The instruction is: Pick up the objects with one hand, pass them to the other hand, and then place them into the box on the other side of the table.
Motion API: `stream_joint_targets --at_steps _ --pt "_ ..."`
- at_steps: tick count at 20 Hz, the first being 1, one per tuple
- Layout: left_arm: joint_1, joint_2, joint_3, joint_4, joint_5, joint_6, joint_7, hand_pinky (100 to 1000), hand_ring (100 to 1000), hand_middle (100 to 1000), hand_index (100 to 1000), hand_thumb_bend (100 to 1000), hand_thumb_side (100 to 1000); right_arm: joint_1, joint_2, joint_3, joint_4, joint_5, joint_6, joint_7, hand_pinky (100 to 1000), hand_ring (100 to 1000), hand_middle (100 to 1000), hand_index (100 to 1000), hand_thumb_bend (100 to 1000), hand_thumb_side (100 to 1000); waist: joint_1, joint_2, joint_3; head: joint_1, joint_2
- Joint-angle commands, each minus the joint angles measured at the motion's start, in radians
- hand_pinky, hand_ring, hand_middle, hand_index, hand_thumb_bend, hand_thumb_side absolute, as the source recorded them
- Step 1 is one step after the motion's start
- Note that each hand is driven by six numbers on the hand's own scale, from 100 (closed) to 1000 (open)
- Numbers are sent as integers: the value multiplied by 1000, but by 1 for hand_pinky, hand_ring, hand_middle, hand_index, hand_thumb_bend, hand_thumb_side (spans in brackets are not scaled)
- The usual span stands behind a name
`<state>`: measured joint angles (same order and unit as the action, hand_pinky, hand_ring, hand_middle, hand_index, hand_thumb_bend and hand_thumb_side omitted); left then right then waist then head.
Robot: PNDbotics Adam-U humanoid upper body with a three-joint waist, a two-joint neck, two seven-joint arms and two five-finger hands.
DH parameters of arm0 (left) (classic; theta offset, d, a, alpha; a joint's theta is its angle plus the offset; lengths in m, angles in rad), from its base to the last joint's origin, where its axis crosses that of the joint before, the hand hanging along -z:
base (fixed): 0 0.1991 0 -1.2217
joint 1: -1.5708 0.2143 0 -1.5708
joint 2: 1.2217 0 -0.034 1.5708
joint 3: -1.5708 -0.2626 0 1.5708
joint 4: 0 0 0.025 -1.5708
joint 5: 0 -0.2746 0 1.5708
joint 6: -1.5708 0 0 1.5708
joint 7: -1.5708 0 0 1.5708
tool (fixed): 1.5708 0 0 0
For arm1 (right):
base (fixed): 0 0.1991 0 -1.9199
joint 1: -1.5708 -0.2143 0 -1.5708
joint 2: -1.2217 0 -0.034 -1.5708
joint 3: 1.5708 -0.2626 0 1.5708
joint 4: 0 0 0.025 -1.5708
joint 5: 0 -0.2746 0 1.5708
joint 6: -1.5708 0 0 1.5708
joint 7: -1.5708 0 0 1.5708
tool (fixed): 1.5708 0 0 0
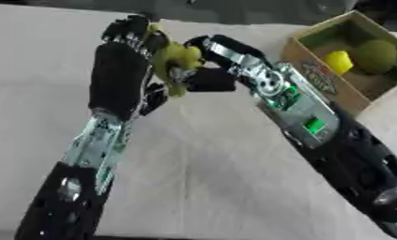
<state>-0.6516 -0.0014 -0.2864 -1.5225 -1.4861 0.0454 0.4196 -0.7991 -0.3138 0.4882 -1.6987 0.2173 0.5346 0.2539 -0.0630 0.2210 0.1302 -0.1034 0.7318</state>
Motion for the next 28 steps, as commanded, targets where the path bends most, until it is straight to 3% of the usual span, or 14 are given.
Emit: stream_joint_targets --at_steps 1,15,23,28 --pt "-15 -11 -1 -10 -19 5 -14 642 676 695 793 968 138 -11 -18 -13 -32 -15 5 -6 984 654 427 659 100 521 5 -15 -3 4 -11" --pt "-9 -1 19 -28 -30 67 31 647 686 709 814 993 115 1 -41 -30 -45 -34 22 -22 984 651 423 657 100 513 8 -15 -10 5 -12" --pt "0 82 37 -22 5 84 22 641 681 701 811 986 145 25 -111 -81 -91 -91 49 -62 990 653 424 661 100 521 17 -25 -19 -12 -2" --pt "25 153 54 -9 69 101 -1 631 668 687 801 971 194 46 -170 -155 -150 -174 75 -117 1000 658 427 672 100 545 27 -32 -23 -24 2"
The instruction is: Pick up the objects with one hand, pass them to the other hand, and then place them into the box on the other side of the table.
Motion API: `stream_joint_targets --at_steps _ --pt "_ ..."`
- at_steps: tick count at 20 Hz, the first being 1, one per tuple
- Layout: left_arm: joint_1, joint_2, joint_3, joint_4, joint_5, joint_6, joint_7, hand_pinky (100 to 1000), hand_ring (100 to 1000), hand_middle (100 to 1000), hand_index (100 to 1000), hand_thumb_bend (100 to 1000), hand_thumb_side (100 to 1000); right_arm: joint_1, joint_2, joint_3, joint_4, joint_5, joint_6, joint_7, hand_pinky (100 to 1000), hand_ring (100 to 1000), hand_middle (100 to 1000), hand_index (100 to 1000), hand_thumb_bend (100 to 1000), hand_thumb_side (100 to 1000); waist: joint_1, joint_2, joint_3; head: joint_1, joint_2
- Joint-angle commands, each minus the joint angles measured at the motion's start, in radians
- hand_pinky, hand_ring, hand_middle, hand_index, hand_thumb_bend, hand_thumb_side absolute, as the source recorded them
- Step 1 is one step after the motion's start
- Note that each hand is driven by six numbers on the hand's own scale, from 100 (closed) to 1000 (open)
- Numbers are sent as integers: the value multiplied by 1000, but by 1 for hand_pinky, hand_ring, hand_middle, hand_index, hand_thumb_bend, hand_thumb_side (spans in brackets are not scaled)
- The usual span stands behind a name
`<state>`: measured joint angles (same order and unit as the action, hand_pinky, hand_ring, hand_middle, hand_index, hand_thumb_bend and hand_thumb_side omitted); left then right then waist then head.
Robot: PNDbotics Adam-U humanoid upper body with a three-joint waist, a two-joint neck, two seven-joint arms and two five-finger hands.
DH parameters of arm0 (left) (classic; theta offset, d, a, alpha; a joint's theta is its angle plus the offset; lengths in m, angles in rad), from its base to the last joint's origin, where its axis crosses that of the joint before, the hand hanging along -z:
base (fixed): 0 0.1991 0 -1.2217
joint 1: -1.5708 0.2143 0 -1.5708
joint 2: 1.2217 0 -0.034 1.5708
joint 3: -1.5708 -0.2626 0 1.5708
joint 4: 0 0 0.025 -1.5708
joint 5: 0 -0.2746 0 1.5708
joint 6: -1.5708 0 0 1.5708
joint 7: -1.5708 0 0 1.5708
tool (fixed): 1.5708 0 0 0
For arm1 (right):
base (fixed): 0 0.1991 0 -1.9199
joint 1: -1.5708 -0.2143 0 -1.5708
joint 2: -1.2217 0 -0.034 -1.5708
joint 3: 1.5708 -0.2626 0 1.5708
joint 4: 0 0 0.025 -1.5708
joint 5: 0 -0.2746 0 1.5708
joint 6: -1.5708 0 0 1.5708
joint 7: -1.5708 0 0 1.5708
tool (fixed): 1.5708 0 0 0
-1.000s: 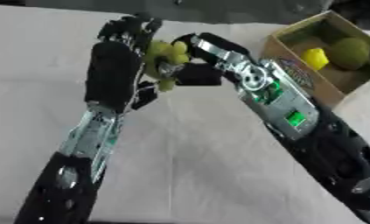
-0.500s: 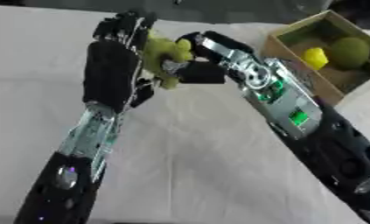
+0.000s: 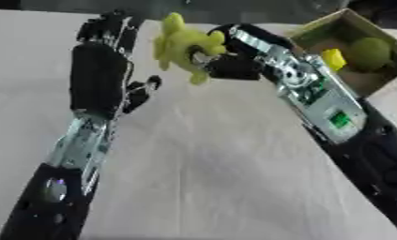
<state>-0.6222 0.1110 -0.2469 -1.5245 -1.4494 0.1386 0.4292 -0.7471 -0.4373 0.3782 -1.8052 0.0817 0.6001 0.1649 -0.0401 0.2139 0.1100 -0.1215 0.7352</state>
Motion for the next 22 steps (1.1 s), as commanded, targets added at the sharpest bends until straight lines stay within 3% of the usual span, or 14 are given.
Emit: stream_joint_targets --at_steps 1,7,12,22 --pt "4 57 21 -3 58 17 -17 630 667 686 800 964 200 3 -64 -67 -58 -61 14 -46 1000 659 427 672 100 546 7 -26 -3 -7 -1" --pt "33 138 59 4 255 72 -39 609 639 660 782 840 246 57 -180 -163 -110 -170 34 -164 1000 661 431 676 100 524 20 -31 3 -10 -1" --pt "47 199 99 -33 392 106 -20 593 622 644 768 753 274 121 -273 -237 -103 -224 14 -239 1000 662 434 678 100 500 24 -28 8 -28 -8" --pt "107 279 169 -107 605 149 42 569 596 618 748 689 310 242 -388 -335 -26 -229 -27 -317 991 660 438 676 100 444 39 -15 6 -50 -26"
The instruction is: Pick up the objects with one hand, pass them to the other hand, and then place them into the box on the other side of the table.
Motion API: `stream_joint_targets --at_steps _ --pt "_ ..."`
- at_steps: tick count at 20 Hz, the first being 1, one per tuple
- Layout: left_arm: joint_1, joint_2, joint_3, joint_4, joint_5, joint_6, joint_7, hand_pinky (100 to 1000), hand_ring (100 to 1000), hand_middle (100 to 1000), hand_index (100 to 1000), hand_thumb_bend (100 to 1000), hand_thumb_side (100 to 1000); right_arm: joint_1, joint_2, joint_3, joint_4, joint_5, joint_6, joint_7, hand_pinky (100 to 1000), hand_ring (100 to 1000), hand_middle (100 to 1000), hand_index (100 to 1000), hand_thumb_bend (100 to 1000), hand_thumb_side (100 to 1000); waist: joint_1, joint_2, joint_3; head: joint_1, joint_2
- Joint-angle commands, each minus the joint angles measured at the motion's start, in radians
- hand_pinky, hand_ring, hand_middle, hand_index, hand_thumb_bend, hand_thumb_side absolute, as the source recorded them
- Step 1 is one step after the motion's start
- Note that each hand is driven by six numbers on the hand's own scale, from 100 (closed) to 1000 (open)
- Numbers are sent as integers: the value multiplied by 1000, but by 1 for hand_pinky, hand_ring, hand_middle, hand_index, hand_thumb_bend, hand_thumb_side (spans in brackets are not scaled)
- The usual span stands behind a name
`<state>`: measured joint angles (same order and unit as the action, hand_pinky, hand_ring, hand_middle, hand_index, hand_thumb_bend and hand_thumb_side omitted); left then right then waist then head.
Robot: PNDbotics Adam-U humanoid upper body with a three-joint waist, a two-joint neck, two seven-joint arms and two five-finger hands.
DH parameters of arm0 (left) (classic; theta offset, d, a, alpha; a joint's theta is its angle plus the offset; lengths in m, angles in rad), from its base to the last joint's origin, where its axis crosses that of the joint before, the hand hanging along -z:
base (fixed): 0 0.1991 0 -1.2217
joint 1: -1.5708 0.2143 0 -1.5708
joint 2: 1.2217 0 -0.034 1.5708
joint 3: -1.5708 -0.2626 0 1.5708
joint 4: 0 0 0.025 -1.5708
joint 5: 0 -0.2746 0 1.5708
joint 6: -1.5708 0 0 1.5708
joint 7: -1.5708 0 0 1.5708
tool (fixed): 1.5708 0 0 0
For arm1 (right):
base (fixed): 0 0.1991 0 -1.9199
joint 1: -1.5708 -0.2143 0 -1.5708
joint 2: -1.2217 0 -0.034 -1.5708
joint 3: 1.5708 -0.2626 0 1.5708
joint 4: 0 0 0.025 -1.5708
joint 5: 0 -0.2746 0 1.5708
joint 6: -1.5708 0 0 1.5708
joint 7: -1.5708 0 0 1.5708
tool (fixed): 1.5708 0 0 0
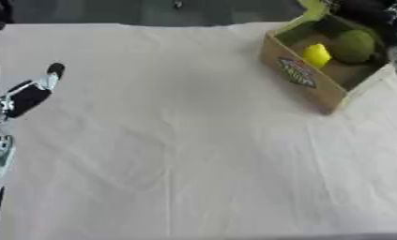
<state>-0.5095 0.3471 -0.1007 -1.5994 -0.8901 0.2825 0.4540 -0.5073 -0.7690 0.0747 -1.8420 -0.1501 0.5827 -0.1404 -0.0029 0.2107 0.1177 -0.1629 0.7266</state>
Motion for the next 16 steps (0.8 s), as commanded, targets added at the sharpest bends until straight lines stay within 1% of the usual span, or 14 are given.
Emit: stream_joint_targets --at_steps 1,4,8,12,16 --pt "-2 48 30 -38 63 7 26 569 596 617 747 684 309 15 -67 -38 24 10 -14 -15 988 660 439 676 100 438 2 -10 -2 -12 -24" --pt "2 56 44 -53 96 11 48 568 595 617 745 679 311 42 -85 -53 70 37 -25 -22 982 661 443 677 100 414 5 -5 -1 -21 -41" --pt "3 59 57 -66 115 17 63 568 595 617 744 671 312 54 -97 -65 137 72 -42 -31 976 663 448 680 100 376 10 0 0 -27 -60" --pt "4 59 62 -67 120 22 70 568 596 618 744 670 313 47 -109 -62 196 122 -62 -24 965 665 454 681 100 304 13 3 3 -31 -72" --pt "4 58 63 -68 120 22 74 568 596 618 744 659 311 35 -114 -55 267 176 -82 -18 954 672 467 687 100 240 15 6 7 -29 -75"
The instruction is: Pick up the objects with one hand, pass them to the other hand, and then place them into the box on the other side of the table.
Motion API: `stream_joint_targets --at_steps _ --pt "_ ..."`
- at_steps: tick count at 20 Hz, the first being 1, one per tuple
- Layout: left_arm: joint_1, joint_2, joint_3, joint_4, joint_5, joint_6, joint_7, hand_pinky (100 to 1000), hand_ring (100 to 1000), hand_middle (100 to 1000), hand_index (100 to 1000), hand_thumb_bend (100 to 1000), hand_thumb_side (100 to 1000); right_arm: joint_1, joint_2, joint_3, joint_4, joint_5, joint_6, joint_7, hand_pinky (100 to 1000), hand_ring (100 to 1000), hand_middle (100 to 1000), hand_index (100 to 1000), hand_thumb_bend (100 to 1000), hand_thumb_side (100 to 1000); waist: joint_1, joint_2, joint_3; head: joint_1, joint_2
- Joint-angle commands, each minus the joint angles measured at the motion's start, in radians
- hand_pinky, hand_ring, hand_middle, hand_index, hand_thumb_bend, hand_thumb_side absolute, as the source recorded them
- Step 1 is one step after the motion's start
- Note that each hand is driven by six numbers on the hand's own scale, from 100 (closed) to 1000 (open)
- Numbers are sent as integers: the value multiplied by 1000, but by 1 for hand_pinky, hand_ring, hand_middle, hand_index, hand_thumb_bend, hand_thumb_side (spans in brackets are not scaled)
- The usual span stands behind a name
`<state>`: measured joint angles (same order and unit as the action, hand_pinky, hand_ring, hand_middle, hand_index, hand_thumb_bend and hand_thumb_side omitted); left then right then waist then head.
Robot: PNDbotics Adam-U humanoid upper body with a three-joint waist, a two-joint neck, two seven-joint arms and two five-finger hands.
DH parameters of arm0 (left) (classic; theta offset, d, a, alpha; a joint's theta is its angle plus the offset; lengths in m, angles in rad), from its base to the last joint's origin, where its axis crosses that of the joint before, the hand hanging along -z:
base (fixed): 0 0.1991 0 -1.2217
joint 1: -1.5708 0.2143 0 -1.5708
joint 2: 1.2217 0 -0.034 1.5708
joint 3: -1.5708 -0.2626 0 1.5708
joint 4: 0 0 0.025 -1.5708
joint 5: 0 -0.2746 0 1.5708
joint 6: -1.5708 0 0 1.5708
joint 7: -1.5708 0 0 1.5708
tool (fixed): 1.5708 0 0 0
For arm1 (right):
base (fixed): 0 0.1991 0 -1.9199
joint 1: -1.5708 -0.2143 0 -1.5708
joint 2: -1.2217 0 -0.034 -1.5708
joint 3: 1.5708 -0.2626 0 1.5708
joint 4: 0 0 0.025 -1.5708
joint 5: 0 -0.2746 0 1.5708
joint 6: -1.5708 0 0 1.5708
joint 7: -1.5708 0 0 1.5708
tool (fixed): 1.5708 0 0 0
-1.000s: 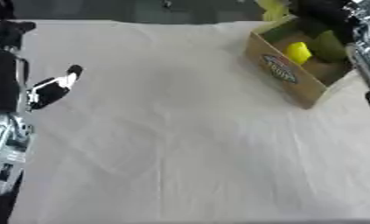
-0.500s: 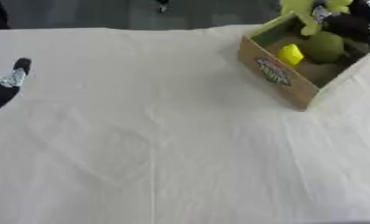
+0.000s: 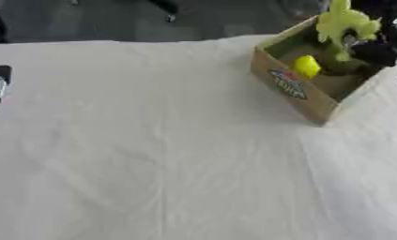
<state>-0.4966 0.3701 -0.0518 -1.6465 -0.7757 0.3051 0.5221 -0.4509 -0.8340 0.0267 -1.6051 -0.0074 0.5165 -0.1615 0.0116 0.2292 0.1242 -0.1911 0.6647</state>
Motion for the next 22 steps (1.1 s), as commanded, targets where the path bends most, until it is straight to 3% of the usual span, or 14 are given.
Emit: stream_joint_targets --at_steps 1,8,10,15,19,22 --pt "-9 35 14 -21 6 -1 7 568 596 618 744 652 310 -26 -50 -4 47 48 -24 6 952 674 470 688 100 226 1 -12 1 0 -13" --pt "-8 28 16 -24 7 -1 10 568 595 618 743 641 310 -63 -49 11 151 115 -87 36 951 700 504 718 100 232 5 -7 8 0 -9" --pt "-8 27 16 -24 7 0 11 567 595 617 743 637 307 -69 -47 15 164 127 -114 44 956 732 541 751 100 278 5 -6 9 0 -7" --pt "-12 25 13 -22 4 -5 27 561 589 610 736 618 289 -71 -45 21 181 192 -190 66 967 806 663 842 100 295 5 -1 11 1 -3" --pt "-14 24 11 -22 -1 -5 27 561 589 610 737 619 287 -74 -43 20 193 240 -215 110 987 854 733 893 100 448 5 1 12 3 1" --pt "-12 25 12 -23 -3 -5 27 561 589 611 737 619 288 -74 -42 17 194 275 -220 124 989 902 797 920 100 408 5 2 12 4 4"
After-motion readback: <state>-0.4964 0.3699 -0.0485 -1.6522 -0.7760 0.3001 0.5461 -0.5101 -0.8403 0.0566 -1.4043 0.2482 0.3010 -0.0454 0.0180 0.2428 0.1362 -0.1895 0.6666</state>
